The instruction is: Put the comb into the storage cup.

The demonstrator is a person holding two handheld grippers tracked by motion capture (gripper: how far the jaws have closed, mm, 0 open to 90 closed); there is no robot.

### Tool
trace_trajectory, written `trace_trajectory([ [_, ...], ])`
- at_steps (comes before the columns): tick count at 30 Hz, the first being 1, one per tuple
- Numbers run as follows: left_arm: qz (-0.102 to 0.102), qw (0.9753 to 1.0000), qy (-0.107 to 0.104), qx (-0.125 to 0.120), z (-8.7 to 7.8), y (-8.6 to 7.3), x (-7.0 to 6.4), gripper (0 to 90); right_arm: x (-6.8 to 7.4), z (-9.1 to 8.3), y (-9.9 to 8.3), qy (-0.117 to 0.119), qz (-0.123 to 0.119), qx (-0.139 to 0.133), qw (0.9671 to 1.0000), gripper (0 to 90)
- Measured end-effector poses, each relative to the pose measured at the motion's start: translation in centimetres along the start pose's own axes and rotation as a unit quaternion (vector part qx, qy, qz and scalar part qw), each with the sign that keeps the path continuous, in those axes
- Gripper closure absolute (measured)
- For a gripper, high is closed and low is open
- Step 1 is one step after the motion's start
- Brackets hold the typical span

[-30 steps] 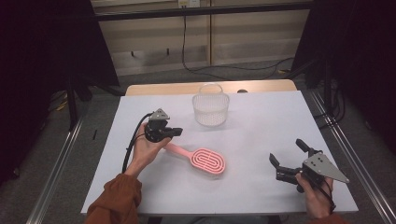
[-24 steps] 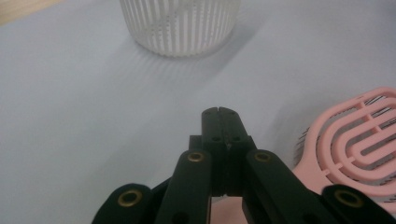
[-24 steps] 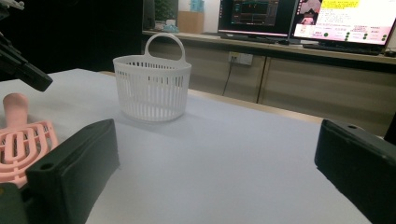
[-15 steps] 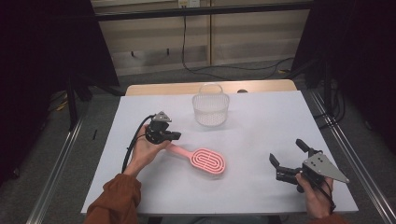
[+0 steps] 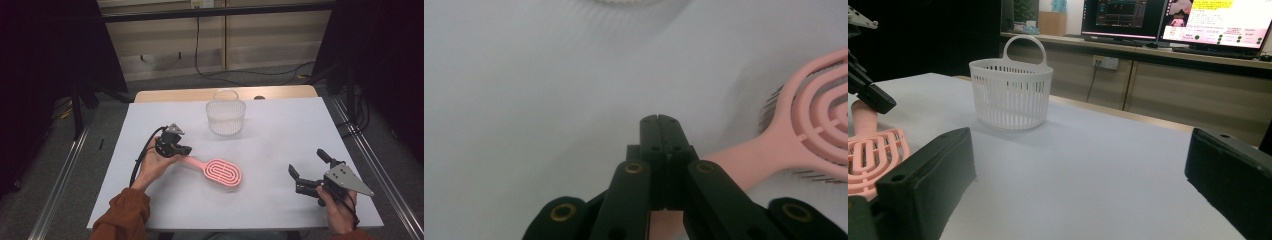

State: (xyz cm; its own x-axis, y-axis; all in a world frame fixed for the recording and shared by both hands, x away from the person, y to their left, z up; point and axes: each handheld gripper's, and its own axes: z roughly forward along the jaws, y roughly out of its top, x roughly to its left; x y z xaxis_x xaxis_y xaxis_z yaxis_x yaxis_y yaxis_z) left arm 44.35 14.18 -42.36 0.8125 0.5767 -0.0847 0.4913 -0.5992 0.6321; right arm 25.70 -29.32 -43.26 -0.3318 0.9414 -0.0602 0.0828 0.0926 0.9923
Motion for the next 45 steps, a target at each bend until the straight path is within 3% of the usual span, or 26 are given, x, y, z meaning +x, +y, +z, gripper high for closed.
trace_trajectory([
  [19, -0.005, 1.0000, 0.003, 0.006, 0.0, -0.5, 0.1, 90.0, 0.0, 0.0, 0.0, 0.000, 0.001, -0.001, 1.0000, 0.0],
  [27, -0.008, 0.9999, -0.007, 0.011, 0.2, -0.9, 0.0, 90.0, 0.0, 0.0, 0.0, 0.000, 0.000, -0.002, 1.0000, 0.0],
  [45, 0.004, 0.9997, -0.014, 0.021, -0.1, -1.2, -0.6, 90.0, 0.0, 0.0, 0.0, -0.001, 0.000, 0.001, 1.0000, 0.0],
])
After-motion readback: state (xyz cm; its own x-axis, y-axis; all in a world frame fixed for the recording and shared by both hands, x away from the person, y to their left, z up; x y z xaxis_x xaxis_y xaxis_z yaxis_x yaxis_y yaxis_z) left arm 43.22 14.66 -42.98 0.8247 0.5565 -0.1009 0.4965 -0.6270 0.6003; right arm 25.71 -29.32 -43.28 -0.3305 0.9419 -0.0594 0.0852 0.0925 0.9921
